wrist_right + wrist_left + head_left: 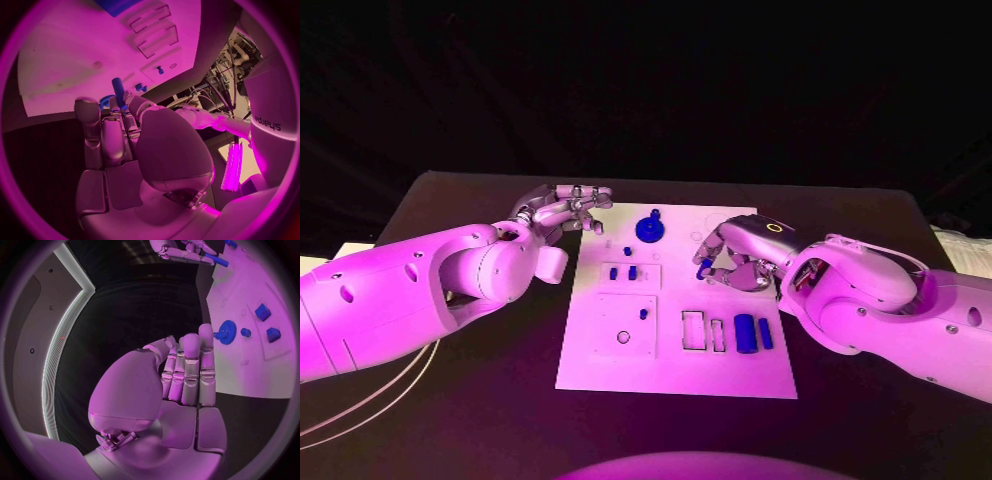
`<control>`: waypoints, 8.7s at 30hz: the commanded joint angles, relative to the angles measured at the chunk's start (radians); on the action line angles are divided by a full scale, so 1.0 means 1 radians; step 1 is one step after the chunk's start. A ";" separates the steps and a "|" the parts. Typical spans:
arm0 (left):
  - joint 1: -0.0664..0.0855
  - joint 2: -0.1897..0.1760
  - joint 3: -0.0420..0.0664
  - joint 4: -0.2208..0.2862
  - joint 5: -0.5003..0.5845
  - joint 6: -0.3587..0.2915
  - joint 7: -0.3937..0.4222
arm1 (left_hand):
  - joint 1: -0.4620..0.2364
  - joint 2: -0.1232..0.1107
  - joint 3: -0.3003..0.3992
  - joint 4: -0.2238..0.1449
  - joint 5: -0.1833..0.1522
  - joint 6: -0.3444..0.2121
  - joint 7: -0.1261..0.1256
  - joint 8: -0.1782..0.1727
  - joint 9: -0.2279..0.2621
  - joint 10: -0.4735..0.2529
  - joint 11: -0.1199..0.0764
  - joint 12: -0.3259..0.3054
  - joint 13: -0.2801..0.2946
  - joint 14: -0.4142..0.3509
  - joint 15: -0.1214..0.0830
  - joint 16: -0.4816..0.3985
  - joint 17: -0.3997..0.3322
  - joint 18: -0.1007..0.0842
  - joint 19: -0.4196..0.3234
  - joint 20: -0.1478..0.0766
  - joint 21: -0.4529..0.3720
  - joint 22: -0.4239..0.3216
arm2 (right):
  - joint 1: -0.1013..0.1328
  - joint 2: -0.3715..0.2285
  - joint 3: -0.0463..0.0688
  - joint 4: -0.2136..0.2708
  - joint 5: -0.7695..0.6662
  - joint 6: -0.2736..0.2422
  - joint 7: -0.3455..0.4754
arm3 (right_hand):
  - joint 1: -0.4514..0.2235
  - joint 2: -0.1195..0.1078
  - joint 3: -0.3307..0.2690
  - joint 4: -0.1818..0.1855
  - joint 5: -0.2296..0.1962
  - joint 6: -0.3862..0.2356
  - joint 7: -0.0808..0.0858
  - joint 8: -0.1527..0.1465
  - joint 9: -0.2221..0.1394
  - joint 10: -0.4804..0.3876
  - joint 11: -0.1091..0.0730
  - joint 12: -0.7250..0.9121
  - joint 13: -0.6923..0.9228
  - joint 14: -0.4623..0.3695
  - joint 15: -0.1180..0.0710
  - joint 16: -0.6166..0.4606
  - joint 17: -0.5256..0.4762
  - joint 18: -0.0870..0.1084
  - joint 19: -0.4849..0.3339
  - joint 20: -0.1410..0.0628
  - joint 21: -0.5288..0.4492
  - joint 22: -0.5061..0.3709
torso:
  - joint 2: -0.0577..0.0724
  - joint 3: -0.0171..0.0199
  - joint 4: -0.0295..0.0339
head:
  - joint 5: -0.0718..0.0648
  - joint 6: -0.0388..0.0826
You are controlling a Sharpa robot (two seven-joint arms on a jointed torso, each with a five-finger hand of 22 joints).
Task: Assemble the parts on the task board
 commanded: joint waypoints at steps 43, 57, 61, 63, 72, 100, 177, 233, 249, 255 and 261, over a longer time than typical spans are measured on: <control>-0.002 0.013 0.001 0.003 -0.005 0.021 0.014 | 0.005 0.006 -0.002 -0.004 0.006 -0.007 0.000 0.007 0.000 -0.009 -0.002 0.011 0.002 -0.009 0.001 -0.005 -0.002 0.019 0.000 0.009 -0.005 -0.002 | -0.153 0.256 -0.009 -0.068 0.029 0.037 0.107 | 0.008 0.001 0.039 -0.020 0.013 -0.003 0.004 -0.001 0.000 0.042 -0.038 -0.020 0.000 0.042 -0.002 0.010 0.004 -0.015 0.002 -0.002 0.011 0.004 | 0.002 0.0000 0.0025 | 0.060 -0.020; -0.002 0.014 0.001 0.001 -0.005 0.025 0.011 | 0.005 0.006 -0.002 -0.004 0.006 -0.007 0.000 0.007 0.000 -0.009 -0.002 0.011 0.002 -0.009 0.001 -0.005 -0.002 0.019 0.000 0.009 -0.005 -0.002 | -0.159 0.262 -0.009 -0.074 -0.036 -0.010 0.058 | 0.007 0.002 0.042 -0.021 0.014 -0.003 0.005 -0.001 0.000 0.042 -0.037 -0.021 0.000 0.042 -0.002 0.012 0.005 -0.015 0.002 -0.001 0.013 0.008 | 0.002 0.0001 0.0024 | 0.062 -0.023; -0.002 0.013 0.001 0.000 -0.005 0.026 0.010 | 0.005 0.006 -0.002 -0.004 0.006 -0.007 0.000 0.007 0.000 -0.009 -0.002 0.011 0.002 -0.009 0.001 -0.005 -0.002 0.019 0.000 0.009 -0.005 -0.002 | -0.160 0.261 -0.009 -0.073 -0.042 -0.013 0.049 | 0.006 0.002 0.043 -0.021 0.014 -0.003 0.005 -0.001 0.000 0.042 -0.037 -0.021 0.000 0.042 -0.002 0.012 0.006 -0.015 0.002 -0.001 0.013 0.008 | 0.002 0.0006 0.0006 | 0.063 -0.024; -0.002 0.013 0.001 0.000 -0.005 0.026 0.009 | 0.005 0.006 -0.002 -0.004 0.006 -0.007 0.000 0.007 0.000 -0.009 -0.002 0.011 0.002 -0.009 0.001 -0.005 -0.002 0.019 0.000 0.009 -0.005 -0.002 | -0.161 0.261 -0.009 -0.073 -0.043 -0.007 0.045 | 0.005 0.002 0.043 -0.021 0.014 -0.003 0.005 -0.001 0.000 0.042 -0.037 -0.021 0.000 0.042 -0.002 0.012 0.006 -0.015 0.002 -0.001 0.014 0.008 | 0.002 0.0003 -0.0002 | 0.063 -0.025; -0.002 0.013 0.001 0.000 -0.005 0.026 0.009 | 0.005 0.006 -0.002 -0.004 0.006 -0.007 0.000 0.007 0.000 -0.009 -0.002 0.011 0.002 -0.009 0.001 -0.005 -0.002 0.019 0.000 0.009 -0.005 -0.002 | -0.161 0.261 -0.009 -0.073 -0.047 0.054 0.031 | -0.006 -0.001 0.043 -0.021 0.004 -0.001 0.005 0.000 0.002 0.044 -0.037 -0.023 0.001 0.042 -0.001 0.013 0.005 -0.014 0.000 0.000 0.014 0.006 | 0.001 0.0001 0.0012 | 0.061 -0.026; -0.002 0.013 0.001 0.000 -0.005 0.027 0.005 | 0.005 0.006 -0.002 -0.004 0.006 -0.007 0.000 0.007 0.000 -0.009 -0.002 0.011 0.002 -0.009 0.001 -0.005 -0.002 0.019 0.000 0.009 -0.005 -0.002 | -0.161 0.284 -0.011 -0.080 -0.084 0.076 0.011 | -0.109 -0.088 -0.035 0.013 0.054 -0.089 0.035 -0.029 -0.019 -0.047 -0.004 -0.072 -0.004 0.040 0.026 0.023 0.010 -0.011 -0.018 0.019 0.001 -0.018 | 0.001 -0.0017 0.0012 | 0.058 -0.031; -0.016 0.003 -0.007 -0.008 -0.005 0.027 -0.001 | 0.007 0.006 -0.004 -0.007 0.006 -0.012 0.000 0.014 0.001 -0.016 -0.002 0.019 0.003 -0.013 0.001 -0.007 -0.008 0.019 0.000 0.009 -0.007 -0.003 | -0.100 -0.212 -0.036 0.149 0.048 0.107 -0.267 | -0.274 0.016 -0.578 0.281 0.206 -0.114 -0.045 0.191 0.073 0.236 -0.096 1.044 1.141 0.074 -0.045 0.212 0.216 -0.064 0.112 -0.040 0.228 0.328 | -0.011 -0.0018 -0.0254 | -0.066 -0.002; -0.021 0.002 -0.007 -0.010 -0.005 0.044 -0.010 | 0.001 0.008 -0.006 -0.003 0.006 -0.016 0.000 0.018 0.001 -0.020 -0.001 0.025 0.004 -0.016 0.002 -0.008 -0.013 0.019 0.000 0.010 -0.009 -0.004 | -0.122 -0.097 -0.029 0.111 0.418 -0.040 -0.237 | -0.183 0.093 -0.610 0.282 0.422 -0.124 -0.050 0.221 0.147 0.226 -0.101 1.003 1.158 0.076 -0.048 0.225 0.234 -0.069 0.120 -0.044 0.249 0.365 | -0.012 -0.0046 -0.0236 | -0.051 0.002; -0.021 0.003 -0.007 -0.011 -0.005 0.041 -0.012 | 0.002 0.008 -0.006 -0.003 0.006 -0.017 0.000 0.019 0.001 -0.022 -0.001 0.026 0.004 -0.017 0.002 -0.008 -0.014 0.019 -0.001 0.010 -0.009 -0.005 | -0.126 -0.032 -0.029 0.086 0.387 -0.021 -0.268 | -0.221 0.106 -0.631 0.282 0.413 -0.104 -0.059 0.233 0.170 0.235 -0.107 1.008 1.169 0.076 -0.053 0.226 0.235 -0.070 0.122 -0.046 0.252 0.371 | -0.012 -0.0026 -0.0254 | -0.045 0.008; -0.021 0.004 -0.007 -0.014 -0.005 0.044 -0.015 | 0.001 0.008 -0.006 -0.003 0.006 -0.017 0.000 0.019 0.001 -0.022 -0.001 0.026 0.004 -0.017 0.002 -0.008 -0.014 0.019 -0.001 0.010 -0.009 -0.005 | -0.126 -0.026 -0.029 0.090 0.381 -0.008 -0.272 | -0.227 0.107 -0.636 0.282 0.407 -0.102 -0.060 0.235 0.176 0.235 -0.109 1.006 1.169 0.076 -0.054 0.226 0.236 -0.070 0.122 -0.047 0.253 0.373 | -0.011 -0.0028 -0.0265 | -0.043 0.010; -0.021 0.005 -0.007 -0.016 -0.005 0.043 -0.018 | 0.001 0.008 -0.006 -0.003 0.006 -0.018 0.001 0.019 0.001 -0.023 -0.001 0.026 0.004 -0.018 0.002 -0.009 -0.016 0.019 -0.001 0.010 -0.010 -0.005 | -0.127 -0.024 -0.029 0.092 0.354 -0.004 -0.277 | -0.240 0.108 -0.647 0.282 0.394 -0.099 -0.063 0.238 0.186 0.234 -0.111 0.999 1.167 0.076 -0.056 0.225 0.234 -0.070 0.122 -0.049 0.254 0.373 | -0.011 -0.0024 -0.0277 | -0.042 0.010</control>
